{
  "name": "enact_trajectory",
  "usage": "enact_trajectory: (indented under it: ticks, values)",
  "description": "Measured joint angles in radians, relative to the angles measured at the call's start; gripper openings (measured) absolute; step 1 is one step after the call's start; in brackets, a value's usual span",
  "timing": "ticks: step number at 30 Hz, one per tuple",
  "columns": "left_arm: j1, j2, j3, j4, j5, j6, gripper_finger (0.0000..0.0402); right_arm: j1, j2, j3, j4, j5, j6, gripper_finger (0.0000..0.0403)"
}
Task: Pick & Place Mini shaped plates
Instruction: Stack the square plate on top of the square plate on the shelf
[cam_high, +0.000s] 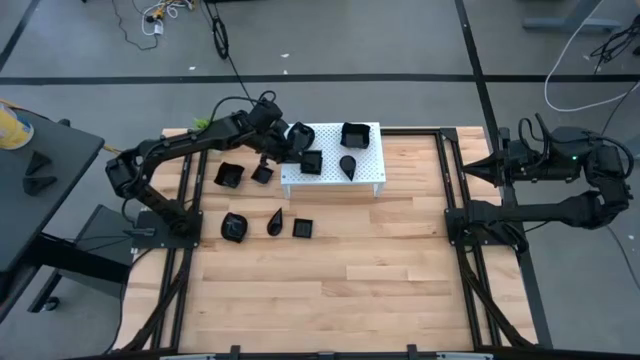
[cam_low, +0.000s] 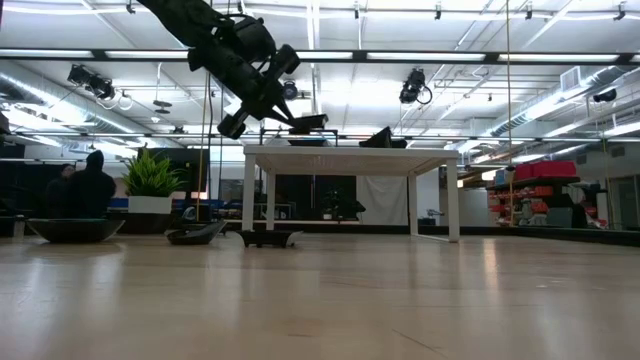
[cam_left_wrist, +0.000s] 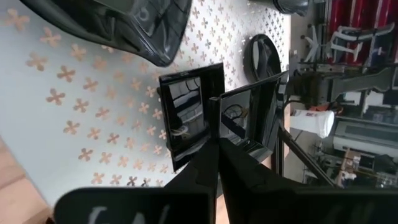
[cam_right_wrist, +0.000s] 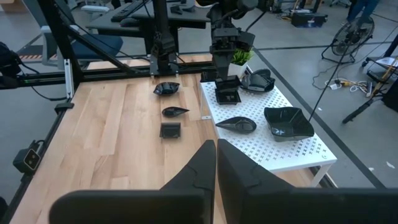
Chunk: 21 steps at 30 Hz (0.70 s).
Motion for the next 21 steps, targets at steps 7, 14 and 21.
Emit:
enact_trajectory:
  ticks: [7, 14, 21]
  values:
    - [0.004, 0.000, 0.000, 0.002, 0.006, 0.014, 0.0010, 0.000, 0.000, 0.000, 0.000, 0.000, 0.000, 0.0020]
    - [0.005, 0.026, 0.000, 0.005, 0.016, 0.013, 0.0011, 0.000, 0.000, 0.000, 0.000, 0.000, 0.000, 0.0020]
    - [0.002, 0.041, 0.000, 0.040, 0.024, -0.007, 0.0011, 0.000, 0.000, 0.000, 0.000, 0.000, 0.000, 0.0020]
